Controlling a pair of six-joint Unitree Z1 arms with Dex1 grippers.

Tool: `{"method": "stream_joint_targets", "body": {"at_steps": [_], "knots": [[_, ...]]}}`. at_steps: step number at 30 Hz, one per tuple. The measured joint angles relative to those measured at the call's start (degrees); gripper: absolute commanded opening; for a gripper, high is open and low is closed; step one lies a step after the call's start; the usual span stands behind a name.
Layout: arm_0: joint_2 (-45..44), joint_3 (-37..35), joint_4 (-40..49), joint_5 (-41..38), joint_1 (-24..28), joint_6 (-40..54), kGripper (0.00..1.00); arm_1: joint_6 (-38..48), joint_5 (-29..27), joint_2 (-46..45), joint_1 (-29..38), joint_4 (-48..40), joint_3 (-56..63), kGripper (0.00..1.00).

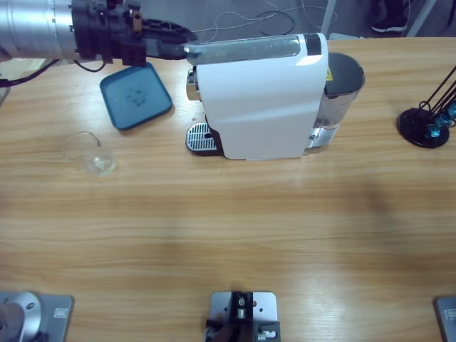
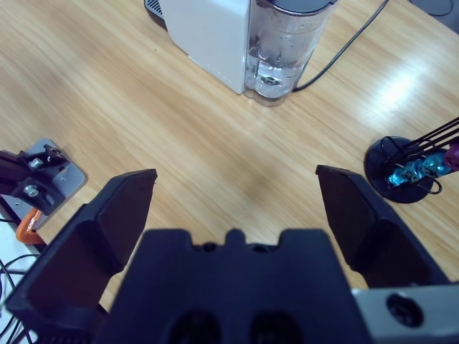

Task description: Pour coffee

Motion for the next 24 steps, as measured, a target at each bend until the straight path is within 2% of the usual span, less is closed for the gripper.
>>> {"method": "stream_joint_targets", "body": {"at_steps": [4,11,13,16,18,19,20,22,24], "knots": [[0.0,0.2,0.0,0.0,0.2,-0.1,0.000,0.0,-0.6,1.3,0.0,0.0,0.0,1.000],[-0.7,-0.1,-0.2,1.5,-0.8,-1.6,0.000,0.2,-5.4,7.1,0.0,1.6,-0.8,1.000],[-1.0,-1.2,0.2,3.6,-1.9,-1.9,0.000,0.6,-7.7,7.5,0.0,1.8,-1.3,0.993],[-3.6,-7.2,0.6,6.2,-5.6,-2.0,0.017,1.8,-11.5,7.7,0.0,2.2,-1.8,0.965],[-6.1,-10.1,1.7,8.0,-8.1,-1.8,0.502,2.6,-13.5,7.7,0.0,2.1,-1.8,0.959],[-7.2,-10.9,2.7,9.5,-8.7,-1.2,0.684,2.8,-14.3,7.7,0.0,2.1,-1.8,0.959],[-8.3,-11.1,3.9,11.1,-9.3,0.2,0.824,3.2,-15.2,7.7,0.0,1.9,-1.8,0.950],[-10.3,-11.2,7.6,16.4,-10.9,6.7,0.873,4.5,-16.4,7.6,0.0,1.2,-1.7,0.927],[-12.3,-11.0,10.6,23.9,-14.2,21.0,0.930,5.9,-17.4,7.4,0.0,0.2,-1.2,0.925]]}}
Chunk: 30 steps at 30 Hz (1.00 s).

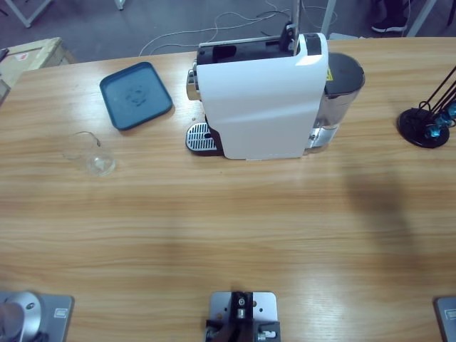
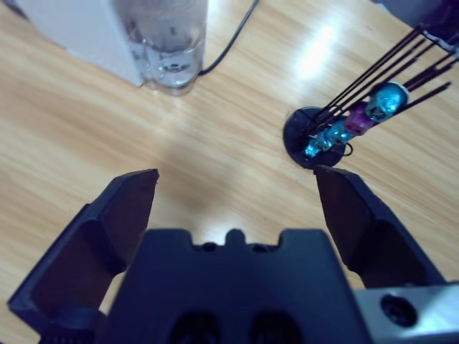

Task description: Pour coffee

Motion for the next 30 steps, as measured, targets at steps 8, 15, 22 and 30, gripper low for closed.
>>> {"method": "stream_joint_targets", "body": {"at_steps": [8,15,22,30], "knots": [[-11.6,14.8,1.8,19.8,-6.7,30.5,0.991,3.7,-1.0,-0.5,-10.5,-5.3,2.3,0.807],[-26.6,32.7,3.3,25.0,-7.0,30.8,0.991,4.8,2.4,3.5,-25.5,-22.2,10.3,0.746],[-34.1,38.0,8.1,25.2,-7.0,30.2,0.991,5.4,5.3,12.0,-29.9,-34.3,12.7,0.549],[-34.4,38.3,8.2,25.7,-7.0,28.2,0.991,5.4,5.4,16.6,-32.7,-38.1,13.1,0.341]]}}
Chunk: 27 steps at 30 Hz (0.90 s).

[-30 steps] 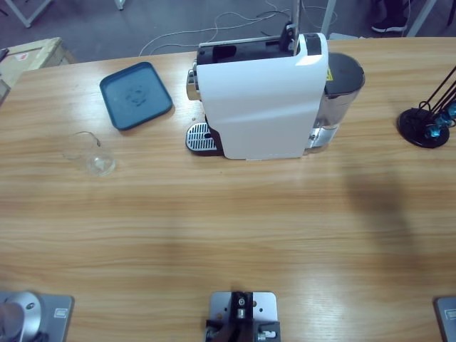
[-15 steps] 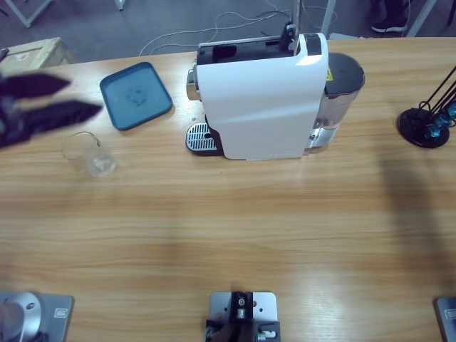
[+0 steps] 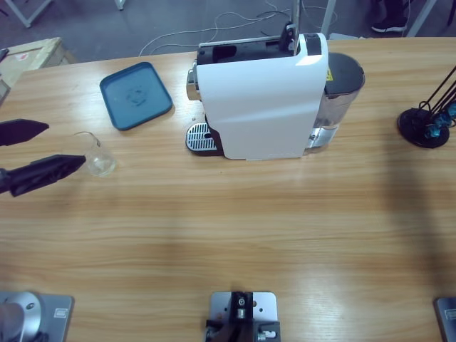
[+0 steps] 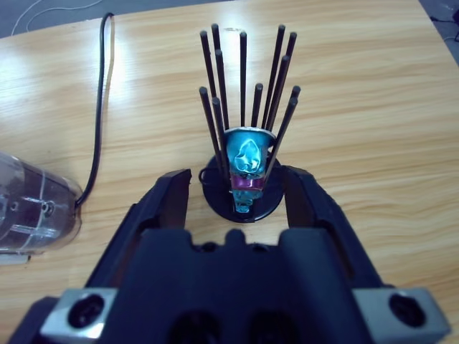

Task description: Pour coffee

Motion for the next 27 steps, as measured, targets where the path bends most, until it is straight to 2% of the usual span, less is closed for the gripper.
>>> {"method": "stream_joint_targets", "body": {"at_steps": [1,17,18,19,27], "knots": [[0.0,0.0,0.0,0.1,0.0,0.0,0.991,0.0,0.0,0.4,-0.1,-0.5,0.2,0.292],[0.3,0.1,0.0,0.2,0.0,-1.0,0.991,0.0,0.4,3.7,-2.1,-3.8,0.9,0.287],[0.3,0.1,0.0,0.2,0.0,-1.0,0.991,0.0,0.4,3.8,-2.2,-4.0,0.9,0.205],[0.3,0.1,0.0,0.2,0.0,-1.0,0.991,0.0,0.4,3.9,-2.4,-4.2,0.9,0.017],[0.3,0.3,0.0,0.2,0.0,-1.1,0.991,0.0,0.6,4.8,-3.0,-4.4,0.9,0.000]]}}
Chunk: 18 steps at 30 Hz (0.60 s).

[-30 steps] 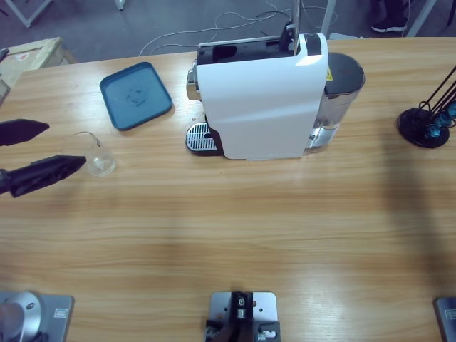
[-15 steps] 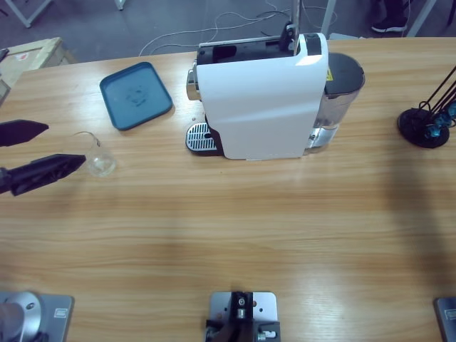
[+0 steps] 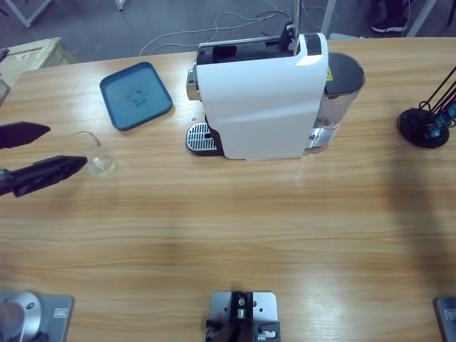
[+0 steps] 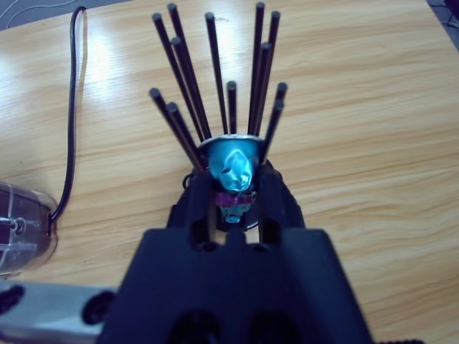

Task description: Pour coffee

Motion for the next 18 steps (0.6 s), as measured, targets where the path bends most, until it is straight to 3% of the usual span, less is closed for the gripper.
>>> {"method": "stream_joint_targets", "body": {"at_steps": [10,18], "knots": [[0.0,0.3,0.0,0.0,0.0,-0.1,0.991,0.0,0.7,-0.3,-0.4,0.7,-0.8,0.000],[0.0,1.2,-0.2,0.0,0.0,-0.2,0.991,-0.1,0.7,-8.0,-0.4,8.7,-8.0,0.000]]}}
